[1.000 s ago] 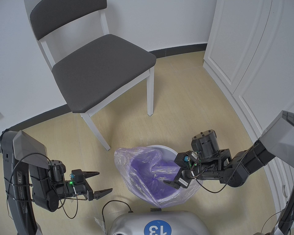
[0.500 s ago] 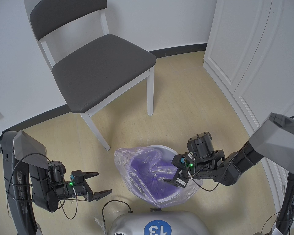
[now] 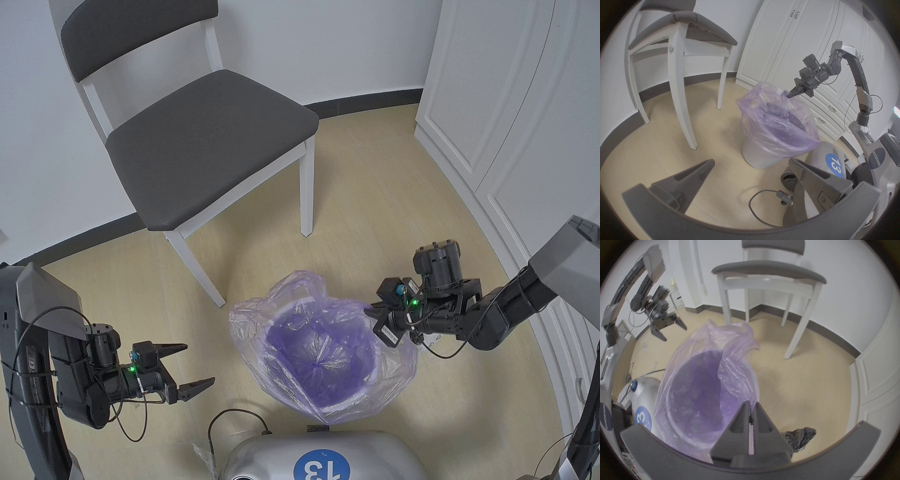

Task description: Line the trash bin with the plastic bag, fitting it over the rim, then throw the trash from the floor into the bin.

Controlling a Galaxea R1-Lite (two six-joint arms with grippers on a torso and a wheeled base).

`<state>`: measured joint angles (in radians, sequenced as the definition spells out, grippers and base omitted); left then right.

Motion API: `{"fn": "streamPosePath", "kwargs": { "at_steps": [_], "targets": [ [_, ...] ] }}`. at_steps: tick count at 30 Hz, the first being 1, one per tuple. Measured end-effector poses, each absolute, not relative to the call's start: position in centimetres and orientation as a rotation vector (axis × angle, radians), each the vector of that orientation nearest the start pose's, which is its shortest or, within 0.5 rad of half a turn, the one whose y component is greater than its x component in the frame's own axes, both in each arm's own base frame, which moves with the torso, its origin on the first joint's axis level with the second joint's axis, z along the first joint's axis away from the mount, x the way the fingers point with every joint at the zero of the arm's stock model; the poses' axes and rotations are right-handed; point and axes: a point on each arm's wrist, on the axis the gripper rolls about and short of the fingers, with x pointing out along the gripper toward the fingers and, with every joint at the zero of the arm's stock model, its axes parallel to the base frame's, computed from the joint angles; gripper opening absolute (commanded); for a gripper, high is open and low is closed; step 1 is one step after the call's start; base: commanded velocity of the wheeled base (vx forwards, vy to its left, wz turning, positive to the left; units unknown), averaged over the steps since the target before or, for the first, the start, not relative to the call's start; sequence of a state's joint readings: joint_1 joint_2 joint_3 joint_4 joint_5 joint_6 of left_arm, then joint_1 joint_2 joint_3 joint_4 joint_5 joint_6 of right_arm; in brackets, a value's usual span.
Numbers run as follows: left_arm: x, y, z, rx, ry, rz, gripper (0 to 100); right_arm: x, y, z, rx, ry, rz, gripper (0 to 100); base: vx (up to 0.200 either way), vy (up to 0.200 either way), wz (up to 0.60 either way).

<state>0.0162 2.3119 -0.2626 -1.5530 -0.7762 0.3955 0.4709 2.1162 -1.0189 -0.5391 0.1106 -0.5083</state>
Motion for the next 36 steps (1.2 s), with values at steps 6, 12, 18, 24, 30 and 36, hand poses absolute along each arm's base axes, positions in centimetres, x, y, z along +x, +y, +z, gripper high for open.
{"fn": "streamPosePath", "kwargs": {
  "at_steps": [6,12,18,24,30,36],
  "targets": [
    [28.2,-1.2,-0.2,0.178,0.262,-0.806,100,36.6,18.4,9.0,-0.507,0.365,0.658,0,0.000,0.000,0.00],
    [29.2,-1.9,2.1,0.017,0.253,-0.756,100,38.3,19.1,8.3,-0.495,0.348,0.641,0,0.000,0.000,0.00],
    [30.8,-3.5,5.2,-0.064,0.167,-0.697,100,40.3,20.1,8.1,-0.488,0.309,0.629,0,0.000,0.000,0.00],
    [31.5,-5.4,6.9,-0.049,0.093,-0.731,100,41.5,21.1,7.7,-0.489,0.294,0.634,100,0.000,0.000,0.00],
    [31.2,-6.1,7.3,-0.042,0.079,-0.752,100,41.8,21.8,7.5,-0.471,0.218,0.647,100,0.000,0.000,0.00],
    [30.7,-6.4,7.6,-0.042,0.077,-0.764,100,41.2,22.3,8.0,-0.452,0.104,0.661,100,0.000,0.000,0.00]
  ]
}}
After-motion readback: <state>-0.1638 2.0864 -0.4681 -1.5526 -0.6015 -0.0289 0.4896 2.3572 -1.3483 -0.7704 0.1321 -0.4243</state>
